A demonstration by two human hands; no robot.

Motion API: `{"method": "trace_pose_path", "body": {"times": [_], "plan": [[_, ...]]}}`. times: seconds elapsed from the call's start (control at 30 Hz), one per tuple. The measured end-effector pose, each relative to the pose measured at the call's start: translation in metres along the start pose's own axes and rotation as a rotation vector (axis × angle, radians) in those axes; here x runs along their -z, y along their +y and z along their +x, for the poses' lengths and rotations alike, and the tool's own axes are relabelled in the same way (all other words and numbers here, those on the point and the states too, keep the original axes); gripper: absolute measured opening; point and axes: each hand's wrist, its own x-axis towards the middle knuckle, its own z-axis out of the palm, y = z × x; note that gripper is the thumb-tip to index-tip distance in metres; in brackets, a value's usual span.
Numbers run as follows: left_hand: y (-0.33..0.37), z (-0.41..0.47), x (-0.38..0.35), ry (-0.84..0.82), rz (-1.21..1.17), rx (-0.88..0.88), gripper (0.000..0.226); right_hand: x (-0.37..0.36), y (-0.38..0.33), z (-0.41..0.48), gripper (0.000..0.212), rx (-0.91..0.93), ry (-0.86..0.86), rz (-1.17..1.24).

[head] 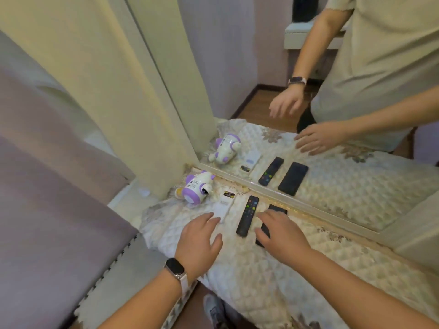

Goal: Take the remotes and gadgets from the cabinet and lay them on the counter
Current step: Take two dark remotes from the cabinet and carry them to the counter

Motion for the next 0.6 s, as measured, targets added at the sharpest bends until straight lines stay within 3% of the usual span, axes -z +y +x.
{"method": "trace_pose_path", "body": {"times": [0.1, 0.3, 0.6], "plan": [[-0.014, -0.037, 0.021, 0.054, 0.002, 0.09, 0.063, -0.001, -0.039, 0.005, 0.048, 0.185, 0.017, -0.058], [-0.065, -0.124, 0.045, 0.199, 0.01, 0.251, 0.047, -0.02, -0.138, -0.003, 0.051, 0.513, -0.011, -0.17], [-0.176, -0.286, 0.078, 0.38, 0.119, 0.351, 0.04, -0.094, -0.309, -0.066, 0.047, 0.794, -0.069, -0.252]]}}
